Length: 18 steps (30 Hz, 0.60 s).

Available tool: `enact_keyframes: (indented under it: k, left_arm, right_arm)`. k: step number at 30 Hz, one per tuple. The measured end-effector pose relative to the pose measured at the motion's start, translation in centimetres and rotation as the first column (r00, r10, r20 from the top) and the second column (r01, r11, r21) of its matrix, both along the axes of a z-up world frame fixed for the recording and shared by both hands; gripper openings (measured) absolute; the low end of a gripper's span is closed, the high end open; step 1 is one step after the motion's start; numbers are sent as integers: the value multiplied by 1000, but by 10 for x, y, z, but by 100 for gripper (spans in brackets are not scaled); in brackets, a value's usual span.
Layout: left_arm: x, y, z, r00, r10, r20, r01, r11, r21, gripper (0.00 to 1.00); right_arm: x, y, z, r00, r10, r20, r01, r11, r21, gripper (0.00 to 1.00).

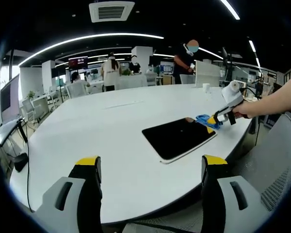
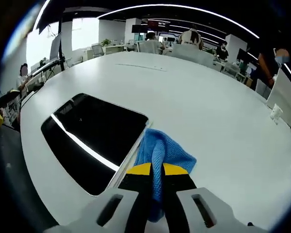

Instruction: Wipe the mirror surface with the cleaning cloth until all visible marks leave the cleaned area.

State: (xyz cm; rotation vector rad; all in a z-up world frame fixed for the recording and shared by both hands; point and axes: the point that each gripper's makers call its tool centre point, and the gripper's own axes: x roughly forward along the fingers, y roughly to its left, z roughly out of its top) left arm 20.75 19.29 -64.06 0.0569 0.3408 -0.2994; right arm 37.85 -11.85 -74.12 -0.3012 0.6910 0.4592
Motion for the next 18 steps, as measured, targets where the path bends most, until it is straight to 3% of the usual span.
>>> enact_keyframes:
  k: [5, 9, 13, 18]
  left_arm:
    - [0, 0, 0, 1000, 0, 0, 0, 1000, 0, 83]
    - [-1, 0, 0, 1000, 0, 2, 0, 1000, -1, 83]
    - [0, 0, 1, 1000, 0, 6, 0, 1000, -4, 83]
    - [0, 0, 2, 1000, 0, 10, 0, 1000, -6, 83]
  right_arm:
    - [0, -2, 0, 997, -61, -54, 66, 994, 83, 7]
    - [4, -3, 3, 996, -79, -43, 84, 990, 117, 22]
    - [2, 1, 15, 998, -67, -17, 68, 991, 111, 24]
    - [-6, 6, 36, 998, -66, 0, 66, 987, 148, 36]
